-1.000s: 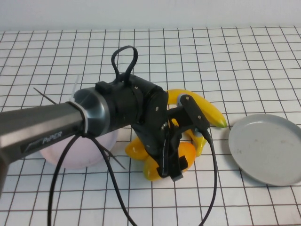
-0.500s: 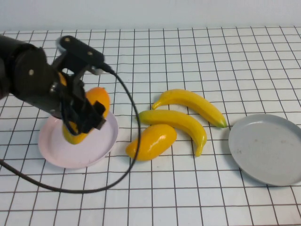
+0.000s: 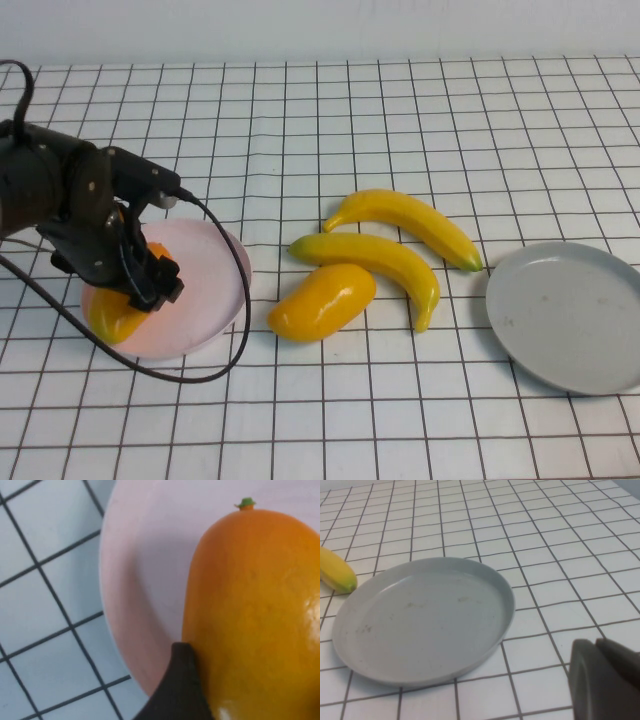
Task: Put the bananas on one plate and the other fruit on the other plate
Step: Put one type of fruit in the left plate
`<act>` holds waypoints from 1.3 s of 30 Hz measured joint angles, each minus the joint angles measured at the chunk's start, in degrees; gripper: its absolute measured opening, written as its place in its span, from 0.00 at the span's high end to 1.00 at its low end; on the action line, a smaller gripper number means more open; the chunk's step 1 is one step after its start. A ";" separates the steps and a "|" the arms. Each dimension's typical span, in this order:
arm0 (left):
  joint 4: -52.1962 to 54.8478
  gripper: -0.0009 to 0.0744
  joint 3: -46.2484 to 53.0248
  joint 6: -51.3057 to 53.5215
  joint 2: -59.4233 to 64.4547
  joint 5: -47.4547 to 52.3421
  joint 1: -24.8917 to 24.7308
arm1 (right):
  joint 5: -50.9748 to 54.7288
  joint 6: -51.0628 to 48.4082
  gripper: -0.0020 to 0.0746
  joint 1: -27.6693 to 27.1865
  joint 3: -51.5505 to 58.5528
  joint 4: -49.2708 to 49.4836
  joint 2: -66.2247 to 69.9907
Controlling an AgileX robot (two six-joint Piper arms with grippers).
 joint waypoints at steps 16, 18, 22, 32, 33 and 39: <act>5.38 0.10 -0.24 -7.95 1.63 0.41 0.09 | 0.00 0.00 0.99 0.00 0.00 0.00 0.00; 3.01 0.10 -1.89 -6.44 1.63 3.16 0.09 | 0.00 0.00 0.99 0.00 0.00 0.00 0.00; -4.91 0.10 -8.64 0.84 0.67 11.85 0.09 | 0.00 0.00 0.99 0.00 0.00 0.00 0.00; -6.98 0.10 -18.28 5.96 -0.22 18.20 -10.79 | 0.00 0.00 0.99 0.00 0.00 0.00 0.00; -6.39 0.10 -18.28 6.20 -0.06 17.91 -12.39 | 0.00 0.00 0.99 0.00 0.00 0.00 0.00; -3.82 0.10 -18.28 8.50 3.96 17.08 -20.04 | 0.00 0.00 0.99 0.00 0.00 0.00 0.00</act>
